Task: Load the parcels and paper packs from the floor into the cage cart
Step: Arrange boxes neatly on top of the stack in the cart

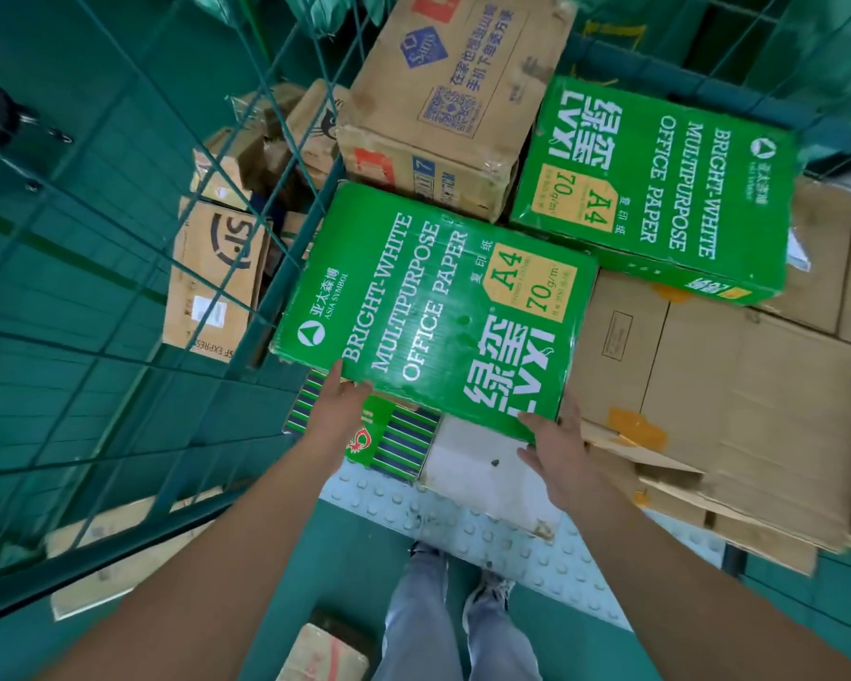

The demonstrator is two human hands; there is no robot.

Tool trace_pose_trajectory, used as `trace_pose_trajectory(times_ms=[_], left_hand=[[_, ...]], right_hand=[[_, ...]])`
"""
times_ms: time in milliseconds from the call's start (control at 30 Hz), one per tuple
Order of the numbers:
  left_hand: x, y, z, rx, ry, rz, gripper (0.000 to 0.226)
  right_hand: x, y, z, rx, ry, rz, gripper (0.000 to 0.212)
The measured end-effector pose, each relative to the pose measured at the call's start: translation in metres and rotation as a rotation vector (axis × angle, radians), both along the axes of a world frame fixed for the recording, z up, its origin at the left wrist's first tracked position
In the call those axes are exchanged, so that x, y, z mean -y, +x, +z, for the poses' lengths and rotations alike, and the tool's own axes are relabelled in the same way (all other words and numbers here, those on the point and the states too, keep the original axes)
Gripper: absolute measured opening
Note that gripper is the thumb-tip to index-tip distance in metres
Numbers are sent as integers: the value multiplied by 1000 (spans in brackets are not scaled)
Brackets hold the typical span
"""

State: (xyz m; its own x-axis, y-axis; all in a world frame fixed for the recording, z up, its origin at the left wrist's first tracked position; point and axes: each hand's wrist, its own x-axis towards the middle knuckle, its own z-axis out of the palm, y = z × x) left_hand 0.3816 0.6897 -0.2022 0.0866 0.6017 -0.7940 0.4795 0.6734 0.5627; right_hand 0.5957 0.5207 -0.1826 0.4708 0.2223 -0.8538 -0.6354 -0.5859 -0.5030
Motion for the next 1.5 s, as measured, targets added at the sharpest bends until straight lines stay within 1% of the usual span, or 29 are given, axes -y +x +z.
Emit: trace_pose_trajectory(times_ms=[67,200,267,333,467,567,633,700,733,767,900,1000,1033,1133,1200,1333,1433,1500], left_hand=[[15,0,6,43,-10,11,67],[55,-2,25,85,-36,71,58],[74,-6,34,105,-28,76,58],[99,-15,51,135,-2,107,59],[144,-29,84,153,10,148,52],[182,-39,114,160,3,268,42],[209,-50,132,180,0,323,47],[238,-64,146,206,32,309,54],[255,-75,154,211,48,329,54],[267,-81,157,203,48,359,54],[304,-117,166,159,19,538,49],[321,-147,170,176,39,679,50],[326,-160,172,192,56,721,51],[339,-199,173,209,90,805,54],[346,-226,173,205,111,891,52],[352,-281,173,226,122,1078,39],[355,-339,168,235,125,1251,37],[355,-377,166,256,101,1323,27]], right_hand=[[7,-13,6,2,-4,-13,84],[25,-36,22,-24,-14,42,82],[34,-43,32,-72,-6,57,85],[46,-50,50,-112,4,101,81],[65,-61,88,-149,34,201,65],[81,-75,120,-166,78,268,54],[90,-88,135,-190,104,311,45],[99,-105,145,-220,133,362,26],[105,-117,149,-234,149,400,14],[108,-128,152,-247,156,436,8],[119,-181,157,-290,144,576,11],[119,-217,157,-315,133,688,21],[119,-231,160,-319,125,735,20],[114,-273,163,-298,98,869,10],[107,-304,162,-283,73,968,9],[91,-366,159,-251,31,1145,15],[73,-437,163,-239,19,1295,17],[64,-483,164,-230,20,1391,17]])
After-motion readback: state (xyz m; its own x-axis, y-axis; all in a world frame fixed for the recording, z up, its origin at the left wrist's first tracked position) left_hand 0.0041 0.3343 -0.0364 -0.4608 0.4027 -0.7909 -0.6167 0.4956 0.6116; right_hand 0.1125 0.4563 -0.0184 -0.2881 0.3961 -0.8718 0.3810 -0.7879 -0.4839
